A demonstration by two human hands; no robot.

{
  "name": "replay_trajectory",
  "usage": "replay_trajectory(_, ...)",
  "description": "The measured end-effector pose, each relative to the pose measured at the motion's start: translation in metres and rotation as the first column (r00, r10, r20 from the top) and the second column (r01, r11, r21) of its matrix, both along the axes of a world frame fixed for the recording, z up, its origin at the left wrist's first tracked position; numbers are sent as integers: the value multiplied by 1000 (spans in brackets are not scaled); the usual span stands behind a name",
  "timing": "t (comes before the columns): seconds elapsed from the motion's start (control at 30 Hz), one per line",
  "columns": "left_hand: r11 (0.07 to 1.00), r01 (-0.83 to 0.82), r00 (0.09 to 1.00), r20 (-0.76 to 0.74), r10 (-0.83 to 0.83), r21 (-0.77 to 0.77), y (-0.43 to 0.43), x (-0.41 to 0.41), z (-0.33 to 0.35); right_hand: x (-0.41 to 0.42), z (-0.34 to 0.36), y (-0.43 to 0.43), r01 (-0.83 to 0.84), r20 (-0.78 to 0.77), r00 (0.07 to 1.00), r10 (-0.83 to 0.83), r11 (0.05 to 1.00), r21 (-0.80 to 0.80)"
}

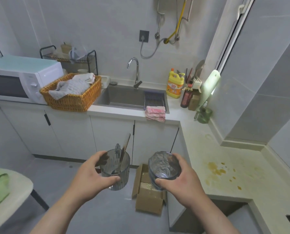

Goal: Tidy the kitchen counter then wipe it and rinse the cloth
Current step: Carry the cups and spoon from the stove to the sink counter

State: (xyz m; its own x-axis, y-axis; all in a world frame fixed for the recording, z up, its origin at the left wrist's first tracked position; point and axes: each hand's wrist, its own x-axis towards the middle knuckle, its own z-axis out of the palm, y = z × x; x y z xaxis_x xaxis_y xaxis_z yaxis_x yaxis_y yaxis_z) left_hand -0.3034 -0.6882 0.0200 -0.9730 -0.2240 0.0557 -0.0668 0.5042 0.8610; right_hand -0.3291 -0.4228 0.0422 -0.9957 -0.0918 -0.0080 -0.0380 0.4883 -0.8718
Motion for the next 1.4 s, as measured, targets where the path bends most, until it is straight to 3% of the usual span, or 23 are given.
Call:
replay_trajectory(0.53,992,125,989,71,-126,12,-63,-139,-7,-103,-7,-61,120,32,992,-121,993,14)
replay_trajectory(1.1,966,259,962,83,-259,13,5,-342,-19,-285,-32,6,250,55,967,-249,968,-16)
replay_trajectory(1.4,924,381,919,106,-380,10,59,-421,-28,-334,-30,54,349,73,935,-347,937,-16)
